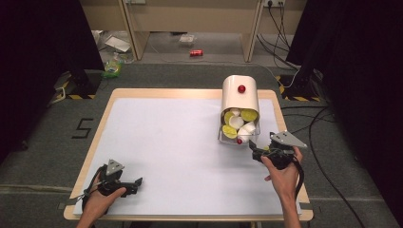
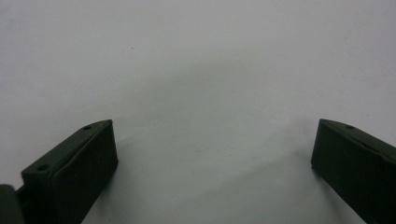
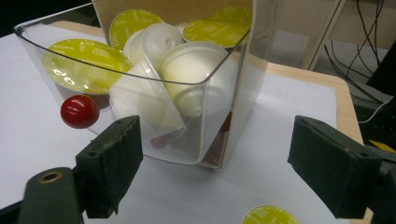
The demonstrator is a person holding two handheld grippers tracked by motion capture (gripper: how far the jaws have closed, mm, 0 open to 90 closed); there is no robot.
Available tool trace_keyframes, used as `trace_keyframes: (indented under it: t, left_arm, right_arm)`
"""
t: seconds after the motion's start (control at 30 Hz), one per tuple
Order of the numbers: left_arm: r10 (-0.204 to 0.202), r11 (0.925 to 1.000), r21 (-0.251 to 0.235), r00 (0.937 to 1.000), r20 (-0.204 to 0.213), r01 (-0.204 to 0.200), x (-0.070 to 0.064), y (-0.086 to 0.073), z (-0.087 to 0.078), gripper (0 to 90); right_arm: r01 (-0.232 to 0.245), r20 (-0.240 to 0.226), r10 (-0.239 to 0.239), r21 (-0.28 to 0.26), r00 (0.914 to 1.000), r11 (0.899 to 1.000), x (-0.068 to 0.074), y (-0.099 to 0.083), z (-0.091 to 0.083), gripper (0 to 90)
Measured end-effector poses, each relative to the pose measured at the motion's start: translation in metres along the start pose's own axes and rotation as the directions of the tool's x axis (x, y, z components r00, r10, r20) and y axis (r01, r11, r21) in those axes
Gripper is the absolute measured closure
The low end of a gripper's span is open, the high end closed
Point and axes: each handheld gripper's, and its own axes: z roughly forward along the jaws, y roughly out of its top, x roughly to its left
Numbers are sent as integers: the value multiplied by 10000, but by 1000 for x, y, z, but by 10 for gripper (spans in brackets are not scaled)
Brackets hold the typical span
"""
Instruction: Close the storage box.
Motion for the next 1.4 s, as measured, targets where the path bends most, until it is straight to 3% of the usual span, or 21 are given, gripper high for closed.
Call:
trace_keyframes:
  t: [1.4]
  left_arm:
    - [15,10000,12,10000,-10,-15,0,0,0,0]
  right_arm:
    - [-236,197,237,-88,9995,9997,-6,9,19,149]
